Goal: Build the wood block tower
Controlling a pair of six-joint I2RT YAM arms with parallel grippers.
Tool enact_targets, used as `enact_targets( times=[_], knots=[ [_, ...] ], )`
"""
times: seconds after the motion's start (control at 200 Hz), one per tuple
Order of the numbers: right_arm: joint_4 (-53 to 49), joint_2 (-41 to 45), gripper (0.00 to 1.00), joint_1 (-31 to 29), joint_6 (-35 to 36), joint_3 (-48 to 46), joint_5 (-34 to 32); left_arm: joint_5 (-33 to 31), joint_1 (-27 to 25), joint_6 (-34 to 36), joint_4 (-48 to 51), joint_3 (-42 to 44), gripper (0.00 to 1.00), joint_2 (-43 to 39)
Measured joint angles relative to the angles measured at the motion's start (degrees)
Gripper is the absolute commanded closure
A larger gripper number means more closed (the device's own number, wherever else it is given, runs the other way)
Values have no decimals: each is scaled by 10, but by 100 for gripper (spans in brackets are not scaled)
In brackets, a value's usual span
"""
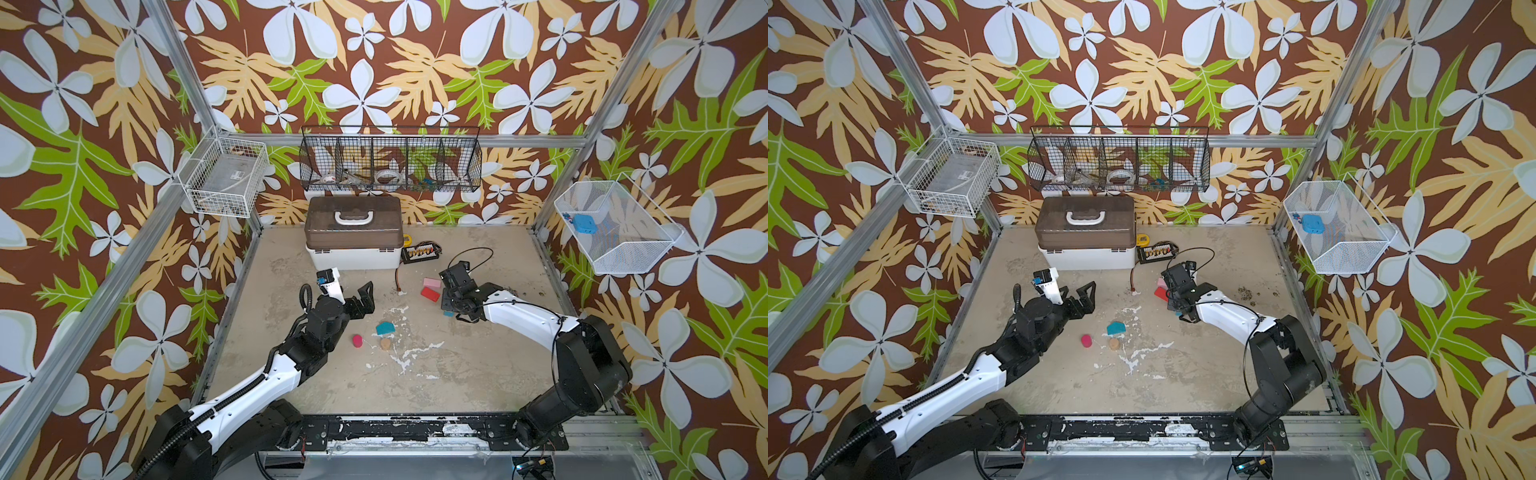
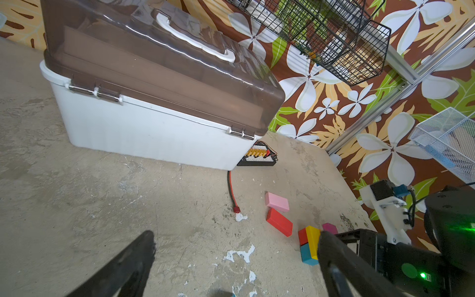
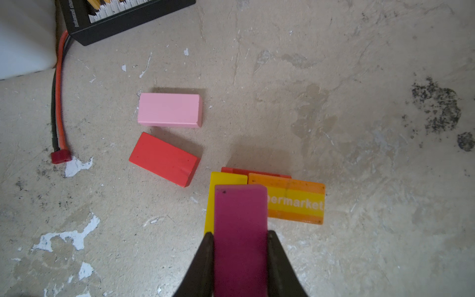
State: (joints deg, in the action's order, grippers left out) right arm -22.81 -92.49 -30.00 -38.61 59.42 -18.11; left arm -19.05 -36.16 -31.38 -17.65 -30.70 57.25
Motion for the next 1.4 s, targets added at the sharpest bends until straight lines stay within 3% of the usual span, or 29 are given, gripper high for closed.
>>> enact_targets(
  times=[0.601, 1.403],
  knots=[
    [-8, -37, 76, -4, -6, 19, -13, 0, 0, 0, 0, -1, 0, 4],
    [-12, -44, 62, -5, -13, 31, -13, 5, 0, 0, 0, -5, 0, 12]
  ],
)
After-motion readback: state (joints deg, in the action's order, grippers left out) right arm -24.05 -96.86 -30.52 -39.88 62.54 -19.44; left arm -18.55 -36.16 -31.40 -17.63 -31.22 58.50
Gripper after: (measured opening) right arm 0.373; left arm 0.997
